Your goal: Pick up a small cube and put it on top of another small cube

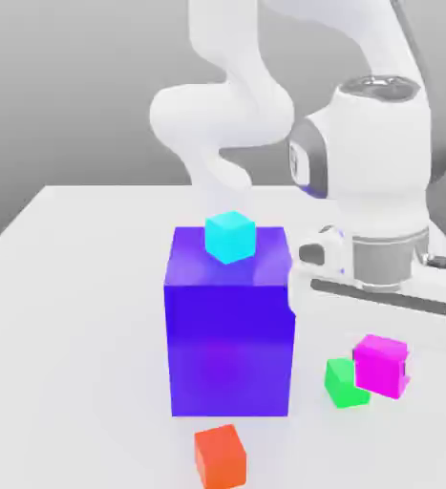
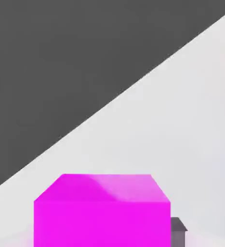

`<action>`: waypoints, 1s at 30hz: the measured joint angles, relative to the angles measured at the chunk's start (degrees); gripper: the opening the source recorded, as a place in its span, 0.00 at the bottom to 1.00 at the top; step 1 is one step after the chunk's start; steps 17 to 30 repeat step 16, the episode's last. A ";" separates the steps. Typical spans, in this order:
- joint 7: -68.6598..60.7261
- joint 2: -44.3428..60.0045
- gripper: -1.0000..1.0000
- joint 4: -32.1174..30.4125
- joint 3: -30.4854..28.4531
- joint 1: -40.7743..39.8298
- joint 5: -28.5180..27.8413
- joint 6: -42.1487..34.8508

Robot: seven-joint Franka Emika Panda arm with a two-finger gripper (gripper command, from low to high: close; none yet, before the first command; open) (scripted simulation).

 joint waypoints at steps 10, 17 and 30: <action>22.38 4.95 0.00 -10.06 -0.94 -5.51 -11.54 5.46; 27.03 11.30 1.00 -9.85 -4.03 -3.62 -18.01 11.10; 27.03 11.30 1.00 -9.85 -4.03 -3.62 -18.01 11.10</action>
